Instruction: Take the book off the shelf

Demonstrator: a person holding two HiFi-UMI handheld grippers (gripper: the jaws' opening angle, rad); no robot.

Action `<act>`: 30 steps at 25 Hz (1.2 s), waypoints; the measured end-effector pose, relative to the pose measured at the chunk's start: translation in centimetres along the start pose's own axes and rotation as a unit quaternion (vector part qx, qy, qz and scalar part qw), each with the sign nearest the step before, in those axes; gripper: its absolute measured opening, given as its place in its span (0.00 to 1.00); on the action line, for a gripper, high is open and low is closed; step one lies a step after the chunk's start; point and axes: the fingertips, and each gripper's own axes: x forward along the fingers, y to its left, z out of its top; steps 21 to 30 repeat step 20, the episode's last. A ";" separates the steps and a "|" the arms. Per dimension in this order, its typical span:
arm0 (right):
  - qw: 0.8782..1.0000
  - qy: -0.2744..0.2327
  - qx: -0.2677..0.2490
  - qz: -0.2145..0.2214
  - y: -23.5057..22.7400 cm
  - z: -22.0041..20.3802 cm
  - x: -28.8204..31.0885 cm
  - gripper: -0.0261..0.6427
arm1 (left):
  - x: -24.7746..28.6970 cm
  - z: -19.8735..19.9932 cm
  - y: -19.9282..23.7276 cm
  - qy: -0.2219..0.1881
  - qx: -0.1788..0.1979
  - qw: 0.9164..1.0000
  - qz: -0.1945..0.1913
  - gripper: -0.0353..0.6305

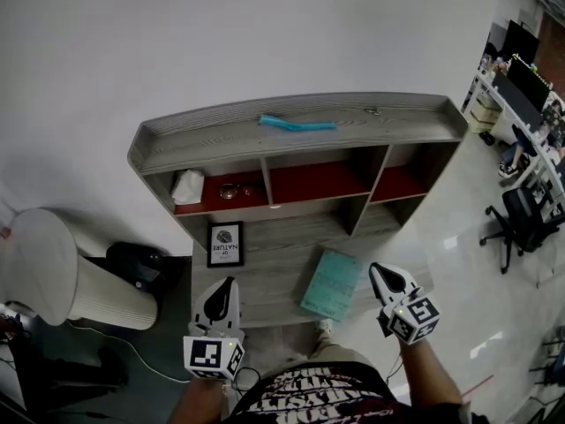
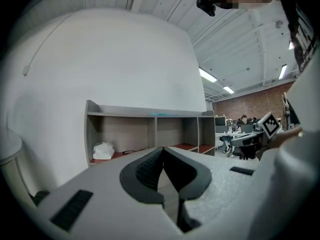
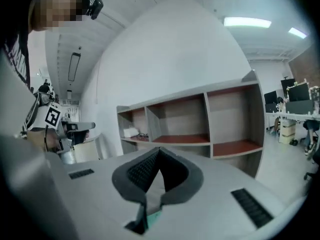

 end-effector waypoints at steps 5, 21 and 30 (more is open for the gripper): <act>0.999 -0.037 -0.040 0.005 2.2 5.4 -2.7 0.04 | -1.5 1.7 -0.7 -0.018 0.004 1.000 0.002 0.06; 0.998 -0.040 0.011 0.045 5.7 4.5 -4.5 0.04 | -4.0 0.2 -2.6 0.000 0.001 1.000 -0.017 0.06; 0.998 -0.040 0.011 0.045 5.7 4.5 -4.5 0.04 | -4.0 0.2 -2.6 0.000 0.001 1.000 -0.017 0.06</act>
